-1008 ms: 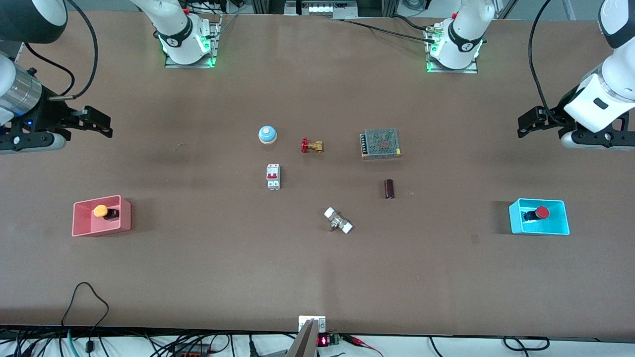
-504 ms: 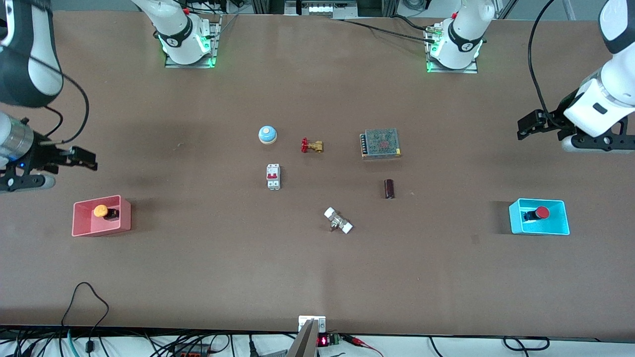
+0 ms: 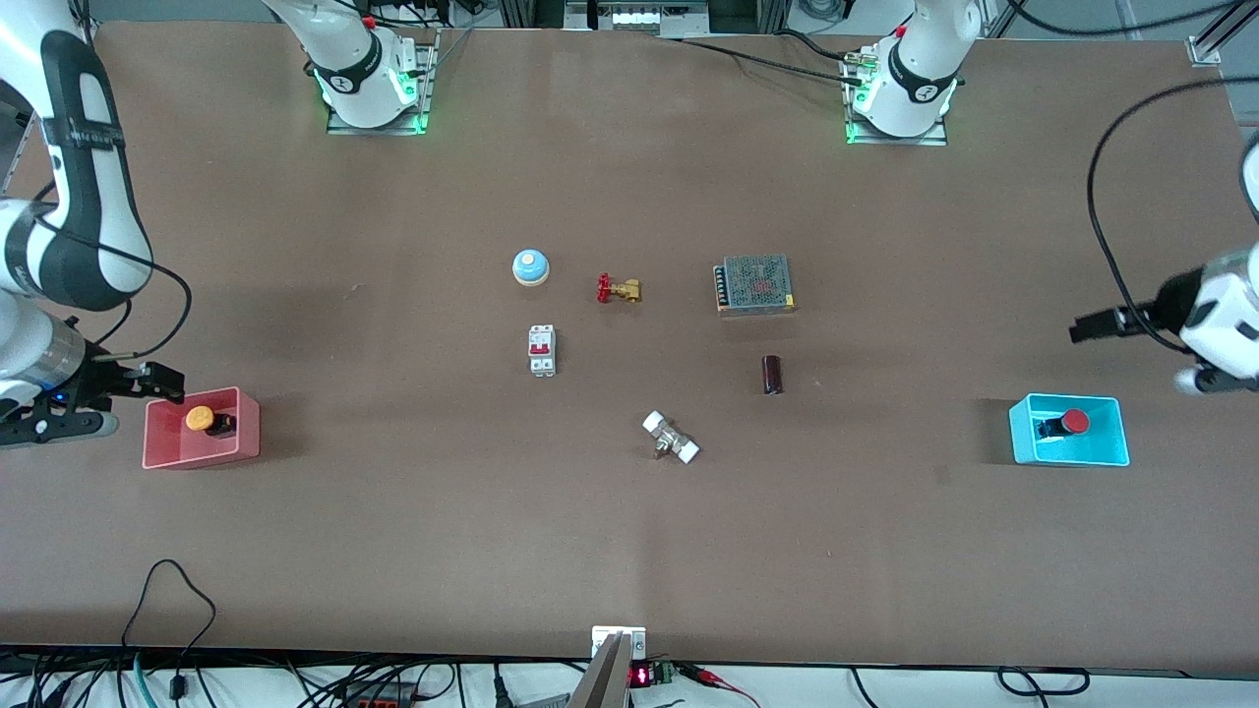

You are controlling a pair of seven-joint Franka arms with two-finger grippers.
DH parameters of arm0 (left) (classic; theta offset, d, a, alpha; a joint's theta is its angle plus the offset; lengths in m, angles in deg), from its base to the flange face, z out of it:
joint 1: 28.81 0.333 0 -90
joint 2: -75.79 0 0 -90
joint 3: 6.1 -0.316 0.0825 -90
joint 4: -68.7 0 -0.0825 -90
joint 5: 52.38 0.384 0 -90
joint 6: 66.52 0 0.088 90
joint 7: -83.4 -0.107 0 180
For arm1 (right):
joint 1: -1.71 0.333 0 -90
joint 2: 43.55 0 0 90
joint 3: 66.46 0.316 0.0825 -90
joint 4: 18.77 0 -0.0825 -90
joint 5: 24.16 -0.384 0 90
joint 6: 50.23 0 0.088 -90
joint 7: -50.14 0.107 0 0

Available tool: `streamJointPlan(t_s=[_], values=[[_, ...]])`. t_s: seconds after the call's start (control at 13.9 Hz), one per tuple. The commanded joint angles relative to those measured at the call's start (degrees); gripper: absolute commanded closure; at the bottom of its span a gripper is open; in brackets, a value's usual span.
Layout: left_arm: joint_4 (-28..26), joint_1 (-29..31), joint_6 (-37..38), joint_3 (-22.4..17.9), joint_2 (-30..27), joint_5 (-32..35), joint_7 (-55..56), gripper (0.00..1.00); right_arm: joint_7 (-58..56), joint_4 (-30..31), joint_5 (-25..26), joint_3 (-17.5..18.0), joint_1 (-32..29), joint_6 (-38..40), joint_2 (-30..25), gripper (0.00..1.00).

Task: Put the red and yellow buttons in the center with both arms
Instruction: 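Reach the right gripper to the yellow button while the left gripper reaches the red button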

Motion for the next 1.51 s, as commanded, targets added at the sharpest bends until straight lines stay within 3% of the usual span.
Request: streamJointPlan(t_s=[0.0, 0.14, 0.29, 0.43, 1.08, 1.22, 1.37, 1.44], values=[[11.4, 0.8, -5.2, 0.2, 12.5, 4.3, -8.8, 0.0, -1.5, -0.7, -0.6, 0.8, -1.2, -5.0, 3.4, 0.0], [11.3, 1.4, -17.2, 0.1, 17.5, 7.3, -10.9, 0.0, -1.5, -0.7, -0.7, 0.9, -1.2, -6.9, 4.8, 0.0], [11.0, 3.4, -22.9, 0.1, 22.1, 7.6, -11.7, 0.0, -1.4, -0.5, -1.7, 1.0, -1.2, -7.0, 5.7, 0.0], [10.1, 4.2, -23.7, 0.1, 23.8, 7.4, -11.7, 0.0, -1.7, -0.4, -3.4, 1.0, -1.2, -7.1, 6.5, 0.0], [0.5, 4.5, -23.0, 0.4, 21.0, 7.0, -11.0, 0.0, -9.9, -0.2, -3.6, 1.3, -1.2, -10.8, 10.0, 0.0], [-0.7, 4.8, -23.2, 0.4, 21.0, 6.9, -11.0, 0.14, -13.1, -0.2, -3.6, 1.3, -1.2, -10.9, 10.1, 0.0], [-0.7, 4.9, -23.1, 0.4, 21.1, 6.9, -11.0, 0.48, -13.9, -0.2, -3.6, 1.3, -1.3, -10.8, 10.5, 0.0], [-0.7, 4.9, -23.1, 0.4, 21.1, 6.9, -11.0, 0.6, -15.2, -0.2, -3.6, 1.3, -1.7, -10.6, 10.4, 0.0]])
